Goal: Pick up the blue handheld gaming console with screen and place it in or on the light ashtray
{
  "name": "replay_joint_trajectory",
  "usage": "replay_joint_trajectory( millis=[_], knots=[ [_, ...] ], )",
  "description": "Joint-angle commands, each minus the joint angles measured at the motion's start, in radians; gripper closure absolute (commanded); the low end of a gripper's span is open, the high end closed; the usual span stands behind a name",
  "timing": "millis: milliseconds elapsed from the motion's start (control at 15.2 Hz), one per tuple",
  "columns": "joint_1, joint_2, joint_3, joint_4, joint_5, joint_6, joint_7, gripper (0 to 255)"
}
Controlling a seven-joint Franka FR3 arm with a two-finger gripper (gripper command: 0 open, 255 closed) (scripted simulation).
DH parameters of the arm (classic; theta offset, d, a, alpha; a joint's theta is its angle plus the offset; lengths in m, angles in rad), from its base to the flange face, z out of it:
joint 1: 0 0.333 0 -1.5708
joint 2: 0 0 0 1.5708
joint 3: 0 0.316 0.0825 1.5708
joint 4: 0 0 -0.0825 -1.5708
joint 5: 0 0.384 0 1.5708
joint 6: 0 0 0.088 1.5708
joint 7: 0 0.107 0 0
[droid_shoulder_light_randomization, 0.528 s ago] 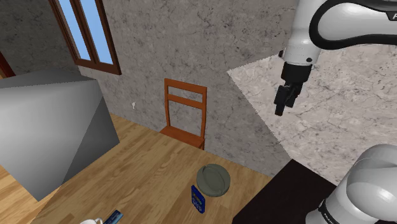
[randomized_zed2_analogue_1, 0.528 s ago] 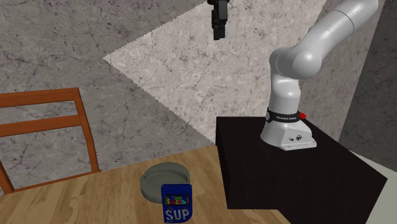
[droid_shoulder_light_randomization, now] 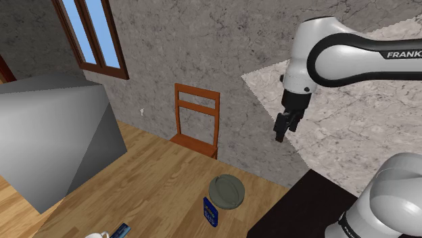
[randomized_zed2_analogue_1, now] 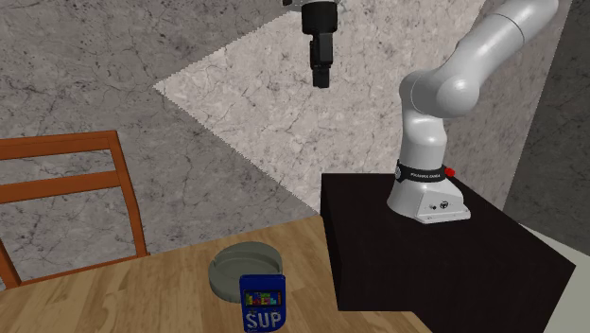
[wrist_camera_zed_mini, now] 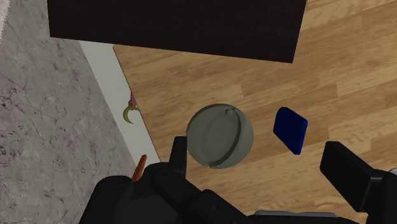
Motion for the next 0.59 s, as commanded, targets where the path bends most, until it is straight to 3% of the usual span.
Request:
replay_joint_trajectory(
  millis=[0, 528],
  knots=[
    [0.013, 0.017, 0.033, -0.045, 0.024, 0.069, 0.026, 0],
    [0.06, 0.19, 0.183, -0.141, 0.111, 0.362, 0.137, 0]
  ],
)
